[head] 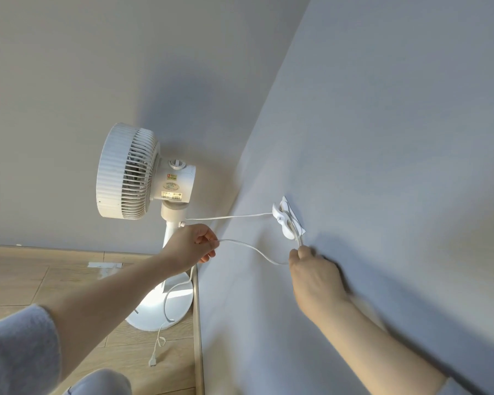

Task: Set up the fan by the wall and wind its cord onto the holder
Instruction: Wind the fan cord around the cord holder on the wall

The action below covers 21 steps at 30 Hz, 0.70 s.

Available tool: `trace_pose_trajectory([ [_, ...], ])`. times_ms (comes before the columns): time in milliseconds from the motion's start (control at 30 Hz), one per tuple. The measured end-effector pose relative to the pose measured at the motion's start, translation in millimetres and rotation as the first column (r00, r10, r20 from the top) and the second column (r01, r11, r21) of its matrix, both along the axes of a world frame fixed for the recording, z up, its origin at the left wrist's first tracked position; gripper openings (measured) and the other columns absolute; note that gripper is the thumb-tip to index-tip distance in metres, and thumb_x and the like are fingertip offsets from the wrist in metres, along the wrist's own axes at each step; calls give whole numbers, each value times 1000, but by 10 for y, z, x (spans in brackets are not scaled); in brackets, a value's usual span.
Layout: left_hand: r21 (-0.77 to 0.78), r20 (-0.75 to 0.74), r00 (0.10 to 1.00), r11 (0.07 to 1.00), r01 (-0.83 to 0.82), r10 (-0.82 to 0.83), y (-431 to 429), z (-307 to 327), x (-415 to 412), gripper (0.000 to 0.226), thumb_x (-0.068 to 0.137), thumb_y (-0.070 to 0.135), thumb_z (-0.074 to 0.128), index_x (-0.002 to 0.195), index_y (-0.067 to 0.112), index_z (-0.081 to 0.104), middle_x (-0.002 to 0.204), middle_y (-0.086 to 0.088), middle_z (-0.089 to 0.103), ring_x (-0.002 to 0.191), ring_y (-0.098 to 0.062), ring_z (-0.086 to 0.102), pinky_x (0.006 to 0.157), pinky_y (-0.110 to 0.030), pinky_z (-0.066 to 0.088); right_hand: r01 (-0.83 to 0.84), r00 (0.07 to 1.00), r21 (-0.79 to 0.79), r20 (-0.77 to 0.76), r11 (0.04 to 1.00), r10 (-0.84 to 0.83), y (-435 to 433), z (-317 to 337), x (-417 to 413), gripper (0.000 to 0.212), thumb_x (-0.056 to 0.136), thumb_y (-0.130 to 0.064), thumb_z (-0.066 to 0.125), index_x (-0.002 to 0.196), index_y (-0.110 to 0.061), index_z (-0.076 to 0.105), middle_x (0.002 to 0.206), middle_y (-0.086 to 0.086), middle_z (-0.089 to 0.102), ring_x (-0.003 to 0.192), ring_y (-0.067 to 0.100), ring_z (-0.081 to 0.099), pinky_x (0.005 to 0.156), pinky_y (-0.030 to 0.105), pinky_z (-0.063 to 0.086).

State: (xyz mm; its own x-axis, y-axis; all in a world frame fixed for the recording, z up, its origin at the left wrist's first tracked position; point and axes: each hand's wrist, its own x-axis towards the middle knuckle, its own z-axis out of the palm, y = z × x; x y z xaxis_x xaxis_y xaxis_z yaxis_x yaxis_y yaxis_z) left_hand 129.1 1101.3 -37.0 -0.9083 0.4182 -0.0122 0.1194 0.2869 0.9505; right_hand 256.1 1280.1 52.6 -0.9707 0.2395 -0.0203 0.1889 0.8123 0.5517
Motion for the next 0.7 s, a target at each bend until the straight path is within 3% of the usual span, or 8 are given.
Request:
trace_pose_trajectory([
  [67,-4,10,1000,1000,16,-16,4,-22,16,9,88,15,59,80,11,62,69,-2,69,53,-9,59,51,-11,48,1,999,-16,44,1000,-1,53,-181,20,48,84,-3,52,131,0,41,128,13,47,106,26,59,78,30,50],
  [167,-21,23,1000,1000,17,-16,10,-70,16,8,88,14,59,84,8,62,70,-3,69,58,-14,61,58,-19,52,-10,1000,-16,27,1000,10,90,-327,-44,50,86,-3,50,134,2,37,131,14,42,110,27,55,84,30,49],
  [367,-40,33,999,999,23,-22,16,-152,-43,9,87,14,60,79,11,62,67,-2,68,60,-17,62,64,-26,54,54,998,-44,36,998,-52,98,-512,-285,45,87,-15,57,127,2,44,122,14,44,99,24,60,67,28,47],
  [533,-49,43,999,999,23,-21,88,-232,-118,9,88,14,59,82,8,63,69,-4,70,60,-16,62,63,-24,54,152,988,-46,3,987,-152,91,-644,-522,37,90,-7,50,125,2,45,124,15,45,98,22,61,43,26,19],
  [600,-54,46,999,998,14,-12,96,-264,-160,9,88,14,59,82,8,63,69,-4,70,60,-16,62,62,-23,54,171,985,-43,-21,984,-172,73,-681,-608,36,90,-6,48,126,1,44,125,14,45,100,20,60,46,23,26],
  [700,-77,41,999,997,-5,8,81,-331,-232,10,87,13,60,78,11,62,66,-1,69,58,-15,61,62,-25,53,173,985,-38,-9,984,-174,46,-778,-685,42,91,-13,52,129,1,42,129,15,44,103,21,59,63,25,44],
])
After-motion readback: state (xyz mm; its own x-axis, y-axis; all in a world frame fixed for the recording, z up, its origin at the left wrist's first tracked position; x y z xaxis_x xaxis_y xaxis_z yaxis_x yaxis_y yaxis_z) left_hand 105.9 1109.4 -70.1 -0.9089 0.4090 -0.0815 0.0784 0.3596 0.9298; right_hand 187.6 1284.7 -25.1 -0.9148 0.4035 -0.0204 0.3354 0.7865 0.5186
